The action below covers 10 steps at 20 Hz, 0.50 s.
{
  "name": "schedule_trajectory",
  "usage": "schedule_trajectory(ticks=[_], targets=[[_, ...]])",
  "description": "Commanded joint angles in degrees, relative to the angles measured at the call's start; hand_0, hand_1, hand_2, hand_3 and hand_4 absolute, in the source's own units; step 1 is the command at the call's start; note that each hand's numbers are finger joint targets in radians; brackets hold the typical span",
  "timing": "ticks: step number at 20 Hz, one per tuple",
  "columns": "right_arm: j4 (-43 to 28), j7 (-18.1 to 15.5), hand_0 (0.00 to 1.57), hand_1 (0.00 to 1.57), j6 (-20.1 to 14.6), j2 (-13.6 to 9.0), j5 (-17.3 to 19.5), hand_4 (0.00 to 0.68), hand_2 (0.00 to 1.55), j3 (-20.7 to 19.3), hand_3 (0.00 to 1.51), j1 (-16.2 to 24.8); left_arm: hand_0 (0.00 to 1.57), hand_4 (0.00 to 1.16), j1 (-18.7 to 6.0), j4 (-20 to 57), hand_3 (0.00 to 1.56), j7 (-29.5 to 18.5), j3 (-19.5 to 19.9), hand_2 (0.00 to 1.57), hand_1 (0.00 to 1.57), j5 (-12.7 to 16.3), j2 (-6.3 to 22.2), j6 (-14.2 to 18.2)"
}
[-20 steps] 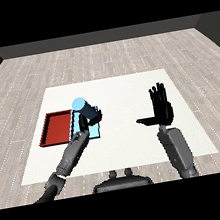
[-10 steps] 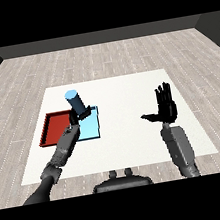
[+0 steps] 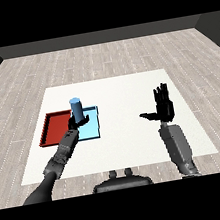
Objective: Pick the blue can and put it in the blue box
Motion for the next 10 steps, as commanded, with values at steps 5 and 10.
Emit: schedule_trajectory(ticks=[5, 10], targets=[[-0.15, -0.01, 0.00, 0.00, 1.25, -0.11, -0.68, 0.000, 0.00, -0.66, 0.00, 0.58, 0.90, 0.89, 4.05, 7.75, 0.81, -0.44, 0.87, 0.89, 0.90, -0.69, -2.43, -3.75], [1.91, -0.81, 0.00, 0.00, 2.80, -0.23, -1.41, 0.000, 0.00, -1.71, 0.00, -0.41, 0.00, 0.67, 1.76, 9.30, 0.28, 1.57, -0.66, 0.24, 0.00, -3.32, -1.22, -6.77]])
